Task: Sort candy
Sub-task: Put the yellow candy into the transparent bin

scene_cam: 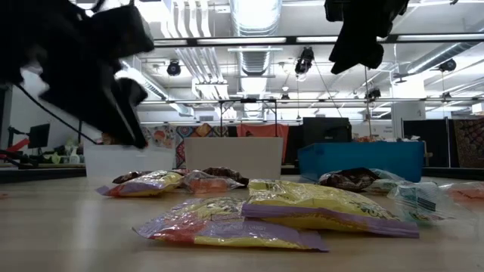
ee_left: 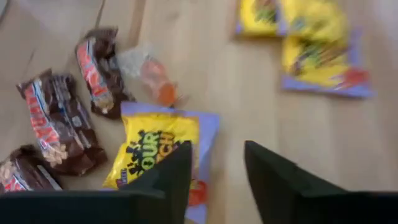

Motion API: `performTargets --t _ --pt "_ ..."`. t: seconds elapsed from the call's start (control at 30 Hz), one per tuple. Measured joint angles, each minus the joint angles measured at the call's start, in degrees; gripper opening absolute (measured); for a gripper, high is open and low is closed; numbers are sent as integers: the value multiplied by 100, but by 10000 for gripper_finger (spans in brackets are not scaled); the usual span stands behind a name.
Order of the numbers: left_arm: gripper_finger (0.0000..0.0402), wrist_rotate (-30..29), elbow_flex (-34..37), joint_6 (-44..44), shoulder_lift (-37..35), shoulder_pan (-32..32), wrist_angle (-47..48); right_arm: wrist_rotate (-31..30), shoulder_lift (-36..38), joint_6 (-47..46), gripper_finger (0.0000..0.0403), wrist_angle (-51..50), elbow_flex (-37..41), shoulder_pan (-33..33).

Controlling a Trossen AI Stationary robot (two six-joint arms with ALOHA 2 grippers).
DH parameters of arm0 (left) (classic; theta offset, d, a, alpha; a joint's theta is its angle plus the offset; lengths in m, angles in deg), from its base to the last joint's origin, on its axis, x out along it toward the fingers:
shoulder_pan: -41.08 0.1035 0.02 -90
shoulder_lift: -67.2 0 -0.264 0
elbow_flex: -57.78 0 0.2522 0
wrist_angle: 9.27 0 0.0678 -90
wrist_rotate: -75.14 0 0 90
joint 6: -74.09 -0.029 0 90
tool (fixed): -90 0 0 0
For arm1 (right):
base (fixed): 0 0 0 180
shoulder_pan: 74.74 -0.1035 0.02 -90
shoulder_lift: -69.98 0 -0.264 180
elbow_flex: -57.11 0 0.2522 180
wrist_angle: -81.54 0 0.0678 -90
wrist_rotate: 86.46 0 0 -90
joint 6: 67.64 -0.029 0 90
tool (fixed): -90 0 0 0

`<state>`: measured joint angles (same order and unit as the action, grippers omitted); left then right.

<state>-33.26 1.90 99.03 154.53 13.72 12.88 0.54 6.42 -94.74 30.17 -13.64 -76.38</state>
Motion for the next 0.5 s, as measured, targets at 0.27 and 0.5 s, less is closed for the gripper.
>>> performTargets --t 0.27,0.5 --pt "245 -410 -406 7 1089 -13 168 -3 -4 -7 151 -33 0 -88" --pt "217 -525 -660 251 1622 -15 321 -14 -30 13 151 -32 2 -88"
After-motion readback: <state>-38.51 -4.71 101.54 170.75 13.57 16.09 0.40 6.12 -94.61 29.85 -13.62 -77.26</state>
